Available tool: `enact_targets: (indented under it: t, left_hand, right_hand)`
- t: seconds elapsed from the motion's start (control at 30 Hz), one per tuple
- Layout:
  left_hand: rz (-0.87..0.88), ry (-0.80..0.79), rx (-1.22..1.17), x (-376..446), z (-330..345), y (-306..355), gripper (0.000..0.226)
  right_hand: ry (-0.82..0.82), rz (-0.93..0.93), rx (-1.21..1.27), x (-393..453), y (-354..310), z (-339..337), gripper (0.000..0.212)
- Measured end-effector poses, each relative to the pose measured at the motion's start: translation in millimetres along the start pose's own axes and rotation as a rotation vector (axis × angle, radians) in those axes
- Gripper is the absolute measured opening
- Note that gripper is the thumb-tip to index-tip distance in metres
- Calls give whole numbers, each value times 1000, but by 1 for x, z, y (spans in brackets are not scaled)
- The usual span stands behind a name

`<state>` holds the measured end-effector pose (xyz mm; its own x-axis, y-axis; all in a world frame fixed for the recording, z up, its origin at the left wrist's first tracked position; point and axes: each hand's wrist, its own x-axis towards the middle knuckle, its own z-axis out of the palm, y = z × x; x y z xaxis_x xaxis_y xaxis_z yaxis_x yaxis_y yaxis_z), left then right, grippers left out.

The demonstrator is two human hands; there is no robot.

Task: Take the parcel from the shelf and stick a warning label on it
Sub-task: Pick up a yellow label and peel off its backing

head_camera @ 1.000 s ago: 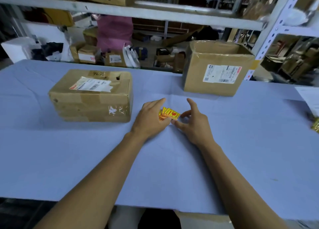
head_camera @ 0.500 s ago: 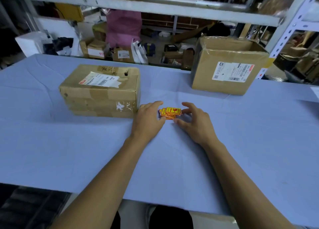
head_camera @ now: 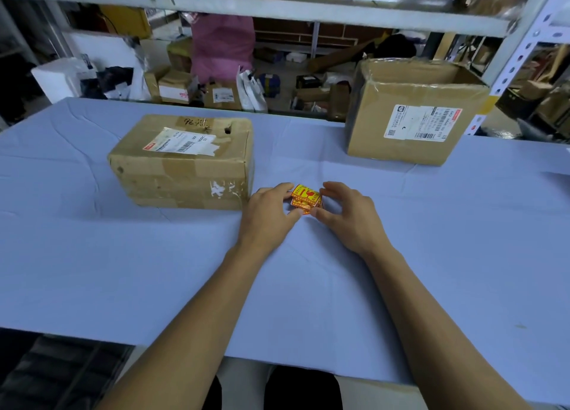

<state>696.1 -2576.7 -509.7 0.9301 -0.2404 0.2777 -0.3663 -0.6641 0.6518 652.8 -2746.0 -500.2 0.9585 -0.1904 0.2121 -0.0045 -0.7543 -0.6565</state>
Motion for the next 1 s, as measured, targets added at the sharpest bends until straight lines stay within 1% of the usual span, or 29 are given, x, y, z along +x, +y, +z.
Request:
enact_targets:
  t: [0.2,0.37,0.5,0.63,0.77,0.83,0.9,1.0]
  left_hand:
    - [13,30,-49,-1,-2,3,49]
    - [60,68,-65,-2,-2,6,31]
    - [75,88,-84,-1,-3,5,27]
    - [98,120,-121,-4,-6,5,24]
    - [90,111,-230,-8,-9,7,24]
    - [40,77,-357,-11,-11,10,24]
    - [-26,52,-488,-16,-13,14,26]
    - [-82,55,-610,-21,-17,17,29]
  right_hand:
    - [71,25,25,0,0,0,52]
    - [39,-8,28,-1,-1,-2,43]
    - [49,-36,42,-3,-2,-4,31]
    - [68,-68,29,-7,-2,-5,32]
    - [116,-108,78,-17,-6,-5,30]
    - [143,-94,125,-21,-10,-5,28]
    - [169,-80,187,-24,-12,-4,24]
    - [205,-16,293,-28,-15,-4,11]
